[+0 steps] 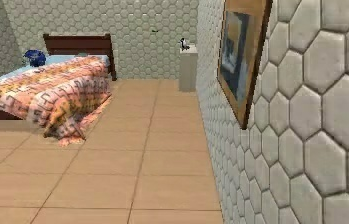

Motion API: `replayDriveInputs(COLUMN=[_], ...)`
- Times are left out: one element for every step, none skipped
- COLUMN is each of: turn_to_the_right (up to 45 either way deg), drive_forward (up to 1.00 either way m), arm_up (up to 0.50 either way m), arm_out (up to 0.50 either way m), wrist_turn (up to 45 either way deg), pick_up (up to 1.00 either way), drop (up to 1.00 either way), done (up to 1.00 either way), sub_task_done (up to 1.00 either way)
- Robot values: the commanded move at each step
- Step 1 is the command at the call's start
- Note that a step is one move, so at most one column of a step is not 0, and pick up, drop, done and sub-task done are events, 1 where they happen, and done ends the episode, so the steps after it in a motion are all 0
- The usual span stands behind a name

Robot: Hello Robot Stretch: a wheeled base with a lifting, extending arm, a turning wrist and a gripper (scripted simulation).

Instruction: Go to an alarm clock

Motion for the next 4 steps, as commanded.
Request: replayDriveInputs(turn_to_the_right=[0.0, 0.0, 3.0, 0.0], drive_forward=[1.00, 1.00, 0.00, 0.80], arm_up=[0.00, 0.00, 0.00, 0.00], arm_out=[0.00, 0.00, 0.00, 0.00], wrist_turn=[0.0, 0.0, 0.0, 0.0], pick_up=[0.00, 0.00, 0.00, 0.00], drop=[0.00, 0.00, 0.00, 0.00], done=[0.00, 0.00, 0.00, 0.00], sub_task_done=[0.00, 0.00, 0.00, 0.00])
